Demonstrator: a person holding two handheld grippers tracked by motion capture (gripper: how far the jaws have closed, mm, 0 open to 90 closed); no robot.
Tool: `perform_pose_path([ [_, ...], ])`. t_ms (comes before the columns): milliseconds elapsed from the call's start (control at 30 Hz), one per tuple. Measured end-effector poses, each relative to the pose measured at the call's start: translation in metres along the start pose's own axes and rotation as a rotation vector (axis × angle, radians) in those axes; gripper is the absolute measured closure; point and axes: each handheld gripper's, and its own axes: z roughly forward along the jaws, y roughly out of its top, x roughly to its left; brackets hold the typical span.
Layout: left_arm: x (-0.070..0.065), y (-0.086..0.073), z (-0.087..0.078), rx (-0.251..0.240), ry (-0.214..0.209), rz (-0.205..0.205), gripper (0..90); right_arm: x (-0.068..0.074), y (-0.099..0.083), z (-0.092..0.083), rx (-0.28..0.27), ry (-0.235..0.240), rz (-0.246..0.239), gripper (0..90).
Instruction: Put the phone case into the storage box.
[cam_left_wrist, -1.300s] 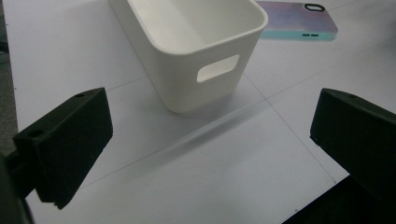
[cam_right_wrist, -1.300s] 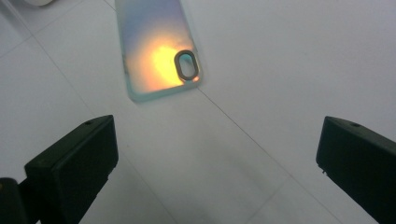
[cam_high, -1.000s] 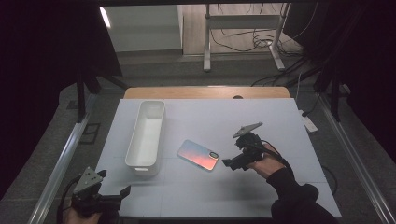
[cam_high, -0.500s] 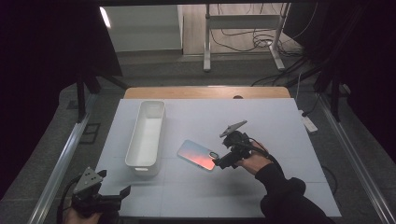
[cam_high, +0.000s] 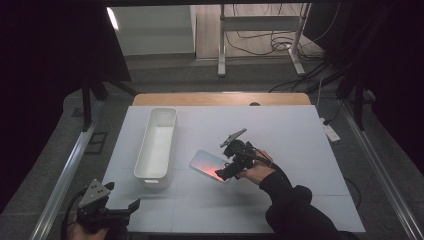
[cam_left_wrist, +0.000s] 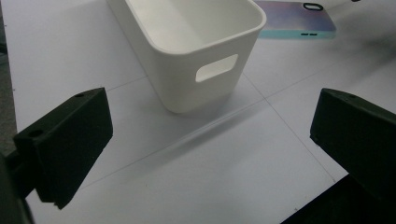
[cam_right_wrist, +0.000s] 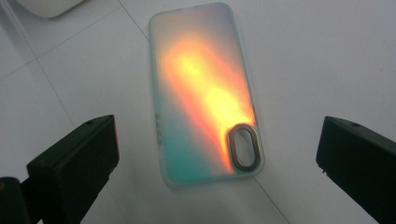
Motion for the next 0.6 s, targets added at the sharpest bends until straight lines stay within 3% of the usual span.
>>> perform_pose_path([
  [333, 0.0, 0.0, 0.0, -0.001, -0.002, 0.002, 0.0, 0.007, 0.016, 0.015, 0.02, 0.041, -0.008, 0.0],
  [467, 0.0, 0.0, 0.0, -0.001, -0.003, 0.002, 0.0, 0.008, 0.02, 0.019, 0.023, 0.038, -0.015, 13.2],
  [600, 0.0, 0.0, 0.0, -0.001, -0.003, 0.002, 0.0, 0.007, 0.022, 0.022, 0.031, 0.033, -0.022, 34.4],
])
